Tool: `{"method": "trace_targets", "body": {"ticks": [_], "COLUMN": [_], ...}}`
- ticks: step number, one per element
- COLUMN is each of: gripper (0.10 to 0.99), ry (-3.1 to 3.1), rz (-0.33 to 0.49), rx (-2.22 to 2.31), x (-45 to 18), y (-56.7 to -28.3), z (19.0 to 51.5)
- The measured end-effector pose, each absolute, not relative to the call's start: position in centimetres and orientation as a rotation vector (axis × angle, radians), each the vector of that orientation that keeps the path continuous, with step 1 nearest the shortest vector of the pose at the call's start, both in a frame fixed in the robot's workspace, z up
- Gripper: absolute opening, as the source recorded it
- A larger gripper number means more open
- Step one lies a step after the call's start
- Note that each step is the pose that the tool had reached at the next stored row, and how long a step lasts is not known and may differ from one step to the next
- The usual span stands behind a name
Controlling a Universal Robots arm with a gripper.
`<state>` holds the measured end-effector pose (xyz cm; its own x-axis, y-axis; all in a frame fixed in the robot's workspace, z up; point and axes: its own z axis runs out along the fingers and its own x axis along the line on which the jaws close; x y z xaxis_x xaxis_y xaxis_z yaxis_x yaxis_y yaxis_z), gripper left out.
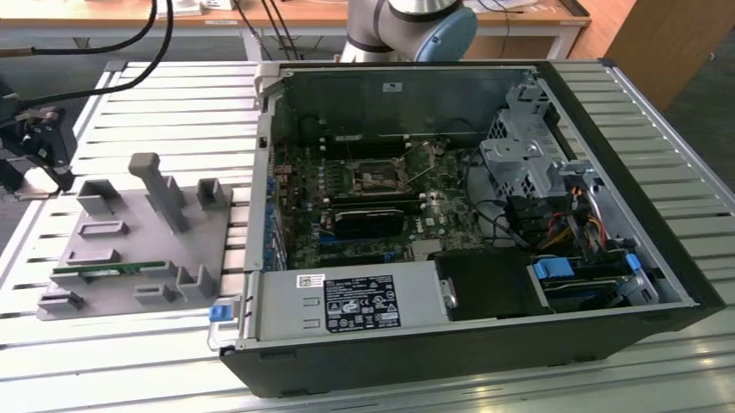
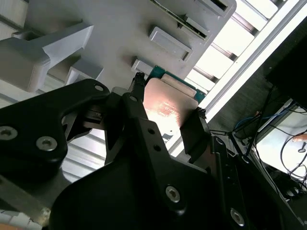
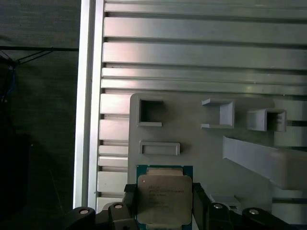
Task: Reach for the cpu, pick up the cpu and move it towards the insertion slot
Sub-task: 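Pick up the cpu and move it towards the insertion slot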
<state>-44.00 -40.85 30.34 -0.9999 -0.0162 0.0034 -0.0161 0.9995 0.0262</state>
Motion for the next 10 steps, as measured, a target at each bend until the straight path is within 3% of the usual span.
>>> {"method": "trace_targets", "body": {"ticks": [10], "gripper": [0.545], "ry": [-3.138], "rz": [-0.040], "rx": [0.025], "x": [-44.0], "y": [-40.8], "z": [31.6]}}
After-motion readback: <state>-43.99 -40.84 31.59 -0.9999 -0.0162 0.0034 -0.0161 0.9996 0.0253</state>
